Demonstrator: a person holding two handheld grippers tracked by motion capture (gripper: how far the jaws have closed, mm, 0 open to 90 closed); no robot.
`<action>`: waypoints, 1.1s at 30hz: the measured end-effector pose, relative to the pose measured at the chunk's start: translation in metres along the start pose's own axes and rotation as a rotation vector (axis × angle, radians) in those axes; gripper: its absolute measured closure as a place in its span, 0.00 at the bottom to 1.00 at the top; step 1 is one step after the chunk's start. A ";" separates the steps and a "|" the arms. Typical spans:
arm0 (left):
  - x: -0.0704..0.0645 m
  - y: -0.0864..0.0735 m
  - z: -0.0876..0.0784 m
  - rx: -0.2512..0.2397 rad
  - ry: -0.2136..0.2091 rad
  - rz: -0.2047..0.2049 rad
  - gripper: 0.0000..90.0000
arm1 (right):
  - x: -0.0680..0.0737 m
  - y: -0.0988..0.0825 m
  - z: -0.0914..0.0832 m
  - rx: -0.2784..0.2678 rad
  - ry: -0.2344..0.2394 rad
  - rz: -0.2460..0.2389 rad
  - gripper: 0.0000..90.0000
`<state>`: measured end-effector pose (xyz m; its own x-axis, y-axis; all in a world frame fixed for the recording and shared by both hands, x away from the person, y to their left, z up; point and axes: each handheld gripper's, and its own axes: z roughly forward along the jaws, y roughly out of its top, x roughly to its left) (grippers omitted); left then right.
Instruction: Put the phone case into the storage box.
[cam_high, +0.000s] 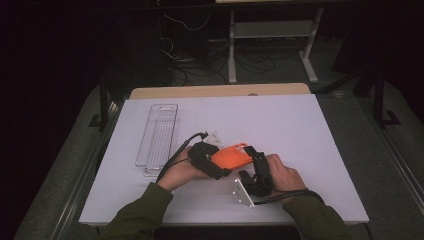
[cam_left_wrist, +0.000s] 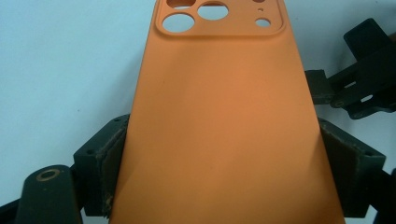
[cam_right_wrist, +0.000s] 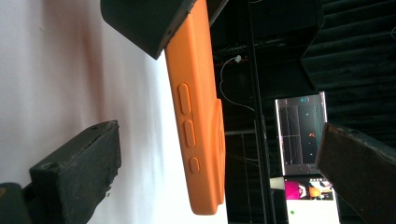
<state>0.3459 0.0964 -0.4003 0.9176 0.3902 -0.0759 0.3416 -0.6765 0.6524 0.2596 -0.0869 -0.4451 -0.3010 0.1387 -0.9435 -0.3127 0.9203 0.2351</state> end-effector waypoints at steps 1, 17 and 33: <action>0.001 0.000 -0.001 0.007 0.001 0.009 0.17 | 0.000 0.000 0.000 0.003 0.002 -0.002 0.00; -0.001 0.000 0.000 -0.012 -0.003 -0.021 0.17 | 0.004 0.008 -0.004 -0.002 -0.020 -0.025 0.16; -0.001 0.000 0.000 0.001 0.000 -0.001 0.17 | 0.010 0.013 -0.001 0.000 -0.009 -0.077 0.36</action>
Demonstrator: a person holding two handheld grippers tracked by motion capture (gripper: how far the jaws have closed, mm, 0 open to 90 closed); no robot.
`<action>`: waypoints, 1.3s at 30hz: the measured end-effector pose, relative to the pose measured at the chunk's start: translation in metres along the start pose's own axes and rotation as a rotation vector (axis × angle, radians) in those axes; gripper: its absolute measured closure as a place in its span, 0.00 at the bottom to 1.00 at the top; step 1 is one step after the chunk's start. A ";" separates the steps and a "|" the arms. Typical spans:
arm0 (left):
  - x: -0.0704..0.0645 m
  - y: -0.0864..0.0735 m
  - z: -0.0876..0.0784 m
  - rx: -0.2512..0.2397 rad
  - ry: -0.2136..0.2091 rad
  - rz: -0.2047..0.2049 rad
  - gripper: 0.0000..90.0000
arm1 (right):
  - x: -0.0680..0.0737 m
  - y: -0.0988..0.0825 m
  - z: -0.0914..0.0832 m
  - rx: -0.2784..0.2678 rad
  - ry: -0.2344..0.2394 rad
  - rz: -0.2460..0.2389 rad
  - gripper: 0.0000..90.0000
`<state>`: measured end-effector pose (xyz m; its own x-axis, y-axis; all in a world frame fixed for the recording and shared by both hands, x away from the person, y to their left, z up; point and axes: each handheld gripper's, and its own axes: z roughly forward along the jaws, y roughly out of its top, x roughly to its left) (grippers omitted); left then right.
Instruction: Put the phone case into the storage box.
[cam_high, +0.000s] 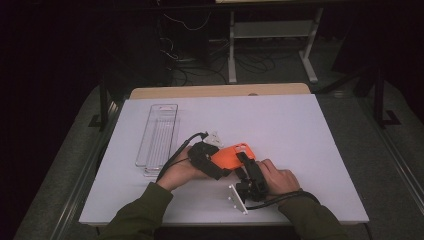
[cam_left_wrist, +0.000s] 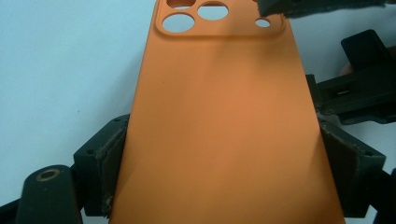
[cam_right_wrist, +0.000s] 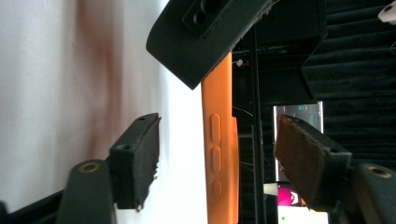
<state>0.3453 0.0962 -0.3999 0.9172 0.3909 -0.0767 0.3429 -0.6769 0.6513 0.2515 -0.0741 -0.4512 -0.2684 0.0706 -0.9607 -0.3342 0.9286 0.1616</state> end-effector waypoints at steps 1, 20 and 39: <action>0.000 0.000 0.000 -0.001 0.000 0.000 0.17 | 0.000 0.000 0.000 -0.001 -0.004 -0.006 0.38; 0.000 -0.001 -0.001 -0.005 -0.002 -0.009 0.17 | -0.002 0.005 0.004 -0.025 -0.010 -0.041 0.64; 0.001 -0.001 -0.001 -0.001 -0.006 -0.008 0.17 | -0.001 0.008 0.002 -0.030 0.009 -0.043 0.80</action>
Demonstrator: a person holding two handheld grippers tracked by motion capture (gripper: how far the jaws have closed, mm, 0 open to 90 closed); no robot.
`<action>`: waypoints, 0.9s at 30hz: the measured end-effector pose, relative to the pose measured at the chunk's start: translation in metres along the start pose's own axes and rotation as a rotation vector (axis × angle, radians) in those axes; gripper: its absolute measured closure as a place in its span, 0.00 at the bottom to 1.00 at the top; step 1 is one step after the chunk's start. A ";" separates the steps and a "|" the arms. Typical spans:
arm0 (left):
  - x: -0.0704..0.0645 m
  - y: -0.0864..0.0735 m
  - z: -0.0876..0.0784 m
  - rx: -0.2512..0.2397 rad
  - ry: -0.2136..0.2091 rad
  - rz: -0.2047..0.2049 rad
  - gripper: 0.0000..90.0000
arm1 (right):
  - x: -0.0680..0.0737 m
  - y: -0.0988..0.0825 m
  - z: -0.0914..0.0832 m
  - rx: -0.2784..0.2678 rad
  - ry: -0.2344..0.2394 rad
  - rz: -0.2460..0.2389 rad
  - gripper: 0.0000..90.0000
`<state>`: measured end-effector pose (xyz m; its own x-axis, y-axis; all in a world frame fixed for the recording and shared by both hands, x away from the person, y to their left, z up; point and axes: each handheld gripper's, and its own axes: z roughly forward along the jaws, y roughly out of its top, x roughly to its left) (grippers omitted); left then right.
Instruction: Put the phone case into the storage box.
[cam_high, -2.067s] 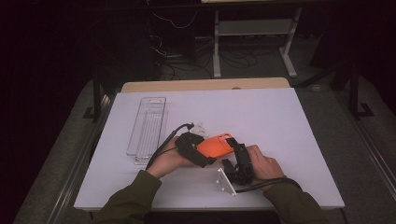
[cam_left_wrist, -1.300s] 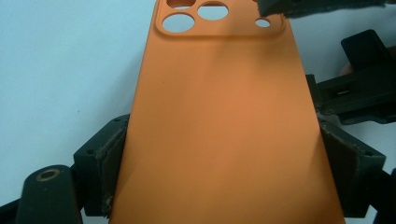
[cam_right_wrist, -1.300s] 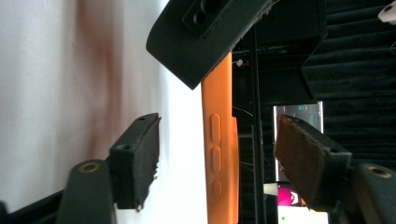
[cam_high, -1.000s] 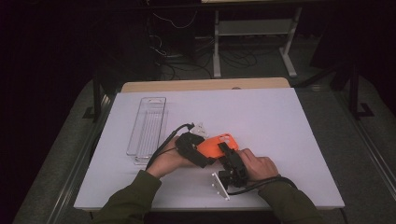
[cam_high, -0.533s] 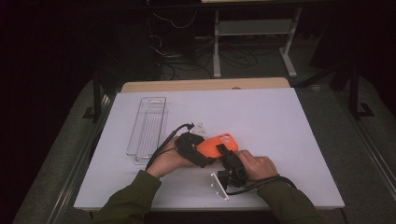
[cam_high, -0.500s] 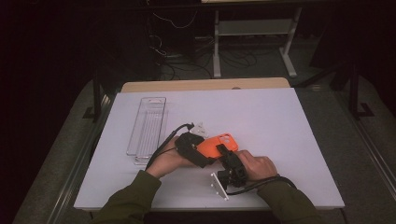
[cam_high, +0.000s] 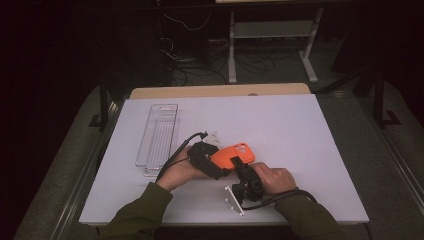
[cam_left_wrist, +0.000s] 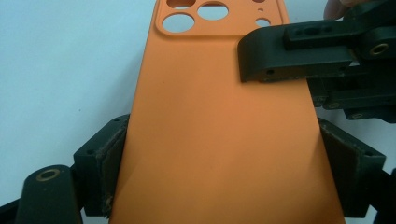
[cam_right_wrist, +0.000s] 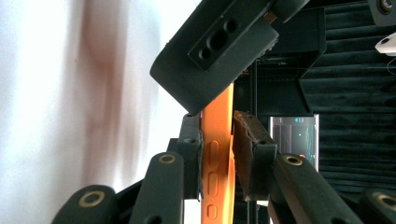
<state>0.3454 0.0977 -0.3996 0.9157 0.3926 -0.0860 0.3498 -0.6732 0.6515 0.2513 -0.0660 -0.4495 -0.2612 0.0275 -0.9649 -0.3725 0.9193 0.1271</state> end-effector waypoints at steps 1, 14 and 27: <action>0.000 0.000 0.000 0.000 -0.001 0.000 0.17 | 0.000 0.000 0.000 0.000 0.001 -0.001 0.81; 0.002 0.000 -0.002 -0.026 -0.025 -0.026 0.17 | 0.000 0.001 -0.001 0.003 -0.022 -0.014 0.86; 0.001 0.000 -0.003 -0.054 -0.051 -0.036 0.16 | -0.002 0.000 -0.004 -0.010 -0.030 -0.009 0.88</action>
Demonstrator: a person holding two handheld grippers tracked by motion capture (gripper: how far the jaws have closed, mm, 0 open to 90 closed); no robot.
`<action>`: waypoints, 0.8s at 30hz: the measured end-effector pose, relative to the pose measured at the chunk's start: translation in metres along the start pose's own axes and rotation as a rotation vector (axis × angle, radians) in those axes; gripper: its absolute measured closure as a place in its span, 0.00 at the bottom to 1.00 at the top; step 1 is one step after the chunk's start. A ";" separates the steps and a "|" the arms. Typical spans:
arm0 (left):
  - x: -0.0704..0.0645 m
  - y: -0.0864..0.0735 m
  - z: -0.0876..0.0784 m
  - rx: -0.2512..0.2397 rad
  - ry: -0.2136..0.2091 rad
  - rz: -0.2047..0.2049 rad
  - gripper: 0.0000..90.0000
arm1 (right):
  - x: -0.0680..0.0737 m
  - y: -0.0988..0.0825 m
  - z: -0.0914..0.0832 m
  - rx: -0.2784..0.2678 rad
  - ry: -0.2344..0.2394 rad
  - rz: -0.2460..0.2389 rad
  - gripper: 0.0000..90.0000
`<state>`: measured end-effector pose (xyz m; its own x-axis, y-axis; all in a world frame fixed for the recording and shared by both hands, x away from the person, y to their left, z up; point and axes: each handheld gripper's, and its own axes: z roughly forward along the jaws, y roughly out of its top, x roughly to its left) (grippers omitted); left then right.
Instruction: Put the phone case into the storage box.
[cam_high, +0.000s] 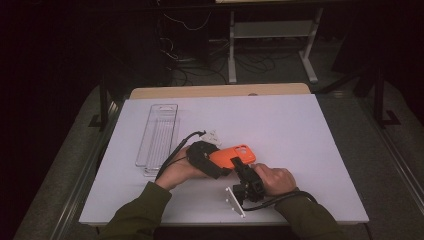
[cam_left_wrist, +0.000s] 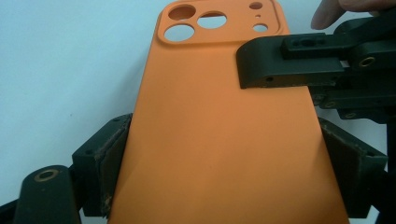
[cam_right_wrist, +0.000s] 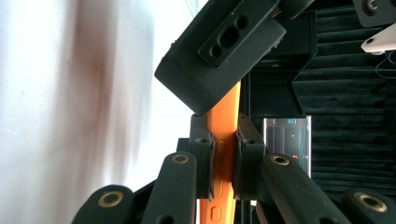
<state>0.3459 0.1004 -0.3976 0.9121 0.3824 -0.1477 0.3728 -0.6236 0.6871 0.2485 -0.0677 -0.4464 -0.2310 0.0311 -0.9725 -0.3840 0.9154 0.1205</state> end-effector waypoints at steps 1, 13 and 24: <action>0.000 0.000 0.000 -0.004 0.001 0.004 0.16 | -0.001 0.000 0.000 -0.002 -0.003 0.003 0.88; -0.002 0.000 -0.005 -0.015 -0.015 0.035 0.12 | 0.000 -0.001 0.000 0.000 0.010 0.011 0.89; -0.002 0.001 -0.009 -0.015 -0.027 0.047 0.08 | -0.002 -0.005 0.002 0.012 0.019 0.021 0.89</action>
<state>0.3430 0.1051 -0.3899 0.9330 0.3343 -0.1336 0.3266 -0.6302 0.7044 0.2528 -0.0714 -0.4460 -0.2561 0.0425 -0.9657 -0.3678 0.9196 0.1380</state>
